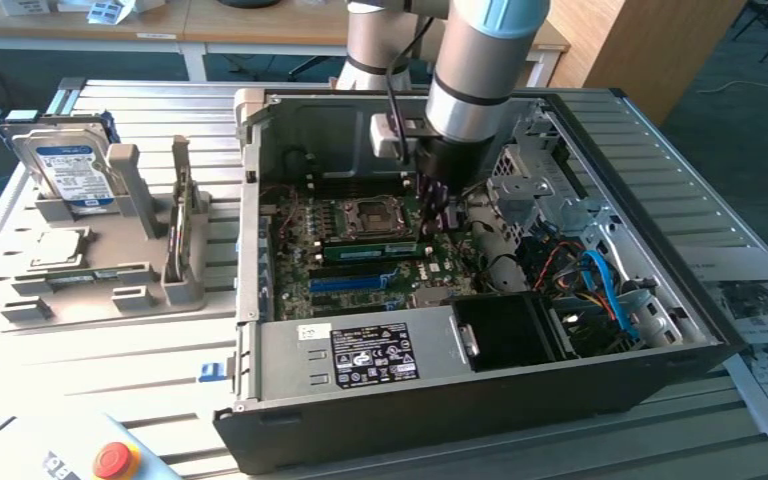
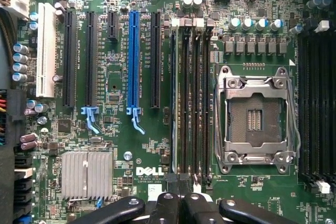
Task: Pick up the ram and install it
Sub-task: 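Press down the ram until it locks into place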
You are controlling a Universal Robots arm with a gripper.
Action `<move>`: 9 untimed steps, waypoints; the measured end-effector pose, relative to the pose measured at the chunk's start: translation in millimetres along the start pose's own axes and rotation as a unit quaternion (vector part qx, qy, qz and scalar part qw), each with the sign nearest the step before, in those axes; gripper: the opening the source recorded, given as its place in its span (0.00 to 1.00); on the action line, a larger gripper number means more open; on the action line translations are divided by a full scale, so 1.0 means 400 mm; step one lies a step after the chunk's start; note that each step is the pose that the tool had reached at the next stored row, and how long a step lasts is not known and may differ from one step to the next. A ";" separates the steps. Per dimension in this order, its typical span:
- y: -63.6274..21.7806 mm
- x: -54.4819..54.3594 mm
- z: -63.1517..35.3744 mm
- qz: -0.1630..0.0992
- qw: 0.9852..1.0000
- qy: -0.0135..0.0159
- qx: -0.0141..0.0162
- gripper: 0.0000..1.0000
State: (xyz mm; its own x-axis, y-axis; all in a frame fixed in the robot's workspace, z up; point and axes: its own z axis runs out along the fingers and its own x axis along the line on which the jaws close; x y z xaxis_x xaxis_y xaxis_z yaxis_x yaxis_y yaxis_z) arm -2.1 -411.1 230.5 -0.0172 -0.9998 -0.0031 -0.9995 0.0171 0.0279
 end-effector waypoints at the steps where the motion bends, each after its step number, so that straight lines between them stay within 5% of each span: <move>1: 0.000 0.000 0.001 0.000 1.000 0.000 0.000 0.10; 9: 0.000 0.000 0.003 0.000 1.000 0.000 0.000 0.10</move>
State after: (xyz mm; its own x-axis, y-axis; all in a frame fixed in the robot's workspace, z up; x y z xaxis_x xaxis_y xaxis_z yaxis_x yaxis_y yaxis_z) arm -2.1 -411.2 229.3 -0.0172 -0.9998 -0.0031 -0.9995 0.0171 0.0278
